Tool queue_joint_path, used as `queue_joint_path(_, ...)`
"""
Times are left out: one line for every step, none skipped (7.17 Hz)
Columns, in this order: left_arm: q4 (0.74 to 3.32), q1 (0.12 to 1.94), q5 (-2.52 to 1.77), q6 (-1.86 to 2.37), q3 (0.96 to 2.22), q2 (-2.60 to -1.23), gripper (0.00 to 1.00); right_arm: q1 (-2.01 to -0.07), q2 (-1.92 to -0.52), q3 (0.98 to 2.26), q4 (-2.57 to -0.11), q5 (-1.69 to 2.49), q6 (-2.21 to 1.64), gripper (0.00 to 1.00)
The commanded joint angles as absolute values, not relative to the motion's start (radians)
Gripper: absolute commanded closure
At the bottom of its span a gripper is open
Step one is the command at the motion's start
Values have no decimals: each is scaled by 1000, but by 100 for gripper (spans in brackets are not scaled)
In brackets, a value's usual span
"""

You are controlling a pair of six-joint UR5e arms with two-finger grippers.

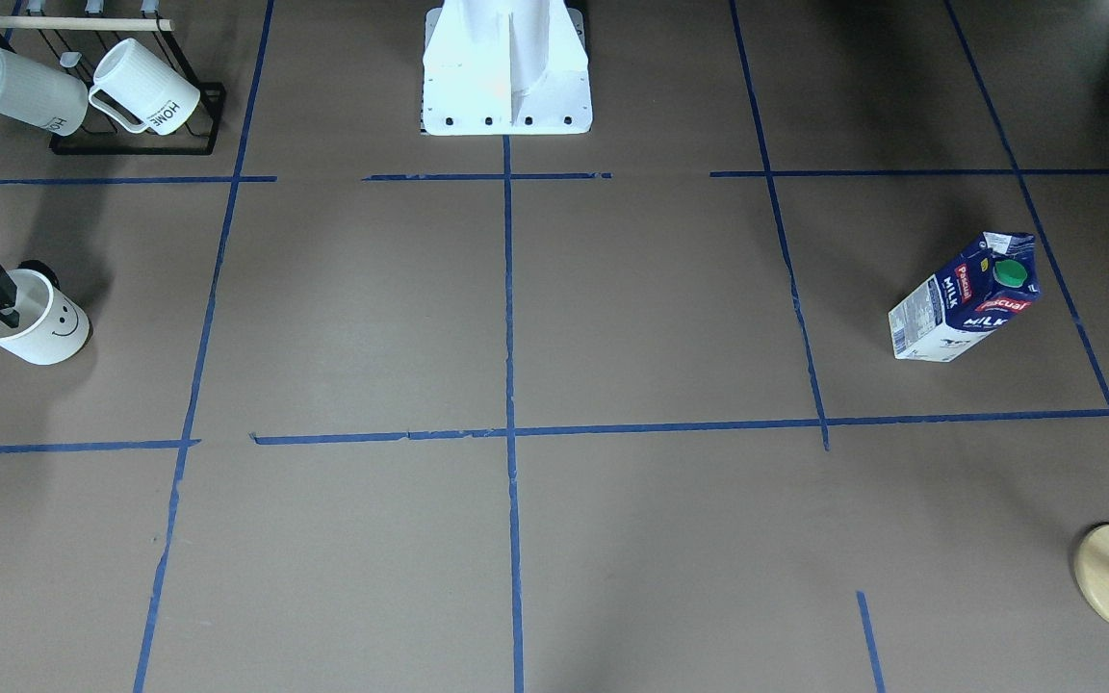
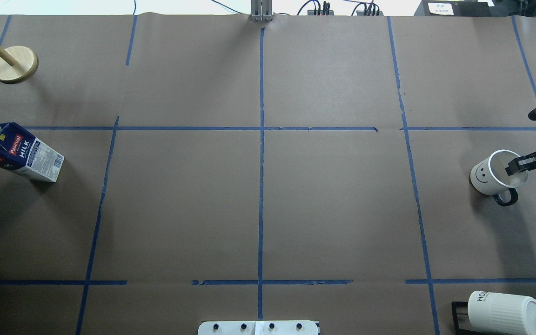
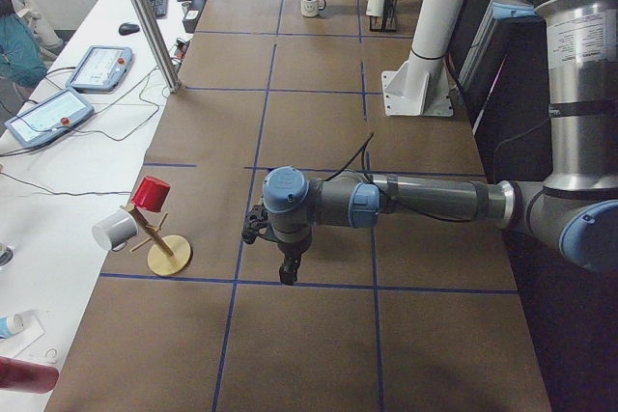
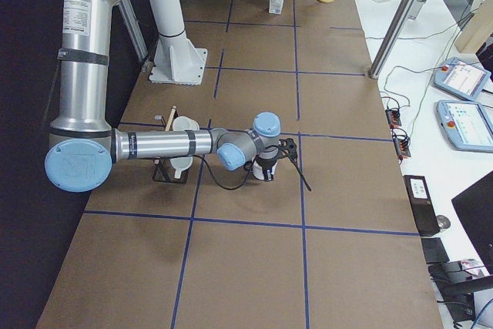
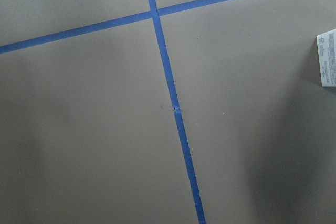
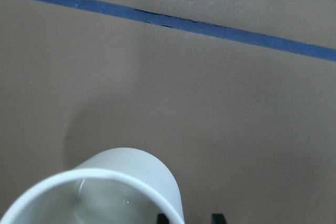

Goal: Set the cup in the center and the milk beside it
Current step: 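Carry the white mug with the right gripper toward the table center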

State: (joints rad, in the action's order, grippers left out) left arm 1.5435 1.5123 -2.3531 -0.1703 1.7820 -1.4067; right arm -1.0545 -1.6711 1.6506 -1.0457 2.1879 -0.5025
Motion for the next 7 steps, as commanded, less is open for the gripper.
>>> queue_joint_path(1545,1512,-2353,-170,1782,-1407,0,-1054,-1652,1641,-1046,2189,-505,99)
queue_joint_path(1545,1513,-2353,-170,1784,-1407,0,-1055,-1631,1650,-1054,2198,-509,100)
queue_joint_path(1545,1513,-2353,-170,1784,-1407,0,-1055,-1588,1648,-1069,2210,-561,100)
queue_joint_path(1545,1513,-2353,-170,1786,-1408,0,-1055,-1507,1654,-1151,2215,-615,100)
queue_joint_path(1545,1511,-2353,-170,1786,-1408,0,-1039,-1397,1678,-1275,2218,-677,100)
queue_joint_path(1545,1512,-2353,-170,1786,-1408,0,-979,-1258,1681,-1399,2211,-755,100)
queue_joint_path(1546,1513,-2353,-170,1786,-1408,0,-892,-1145,1671,-1484,2183,-838,100)
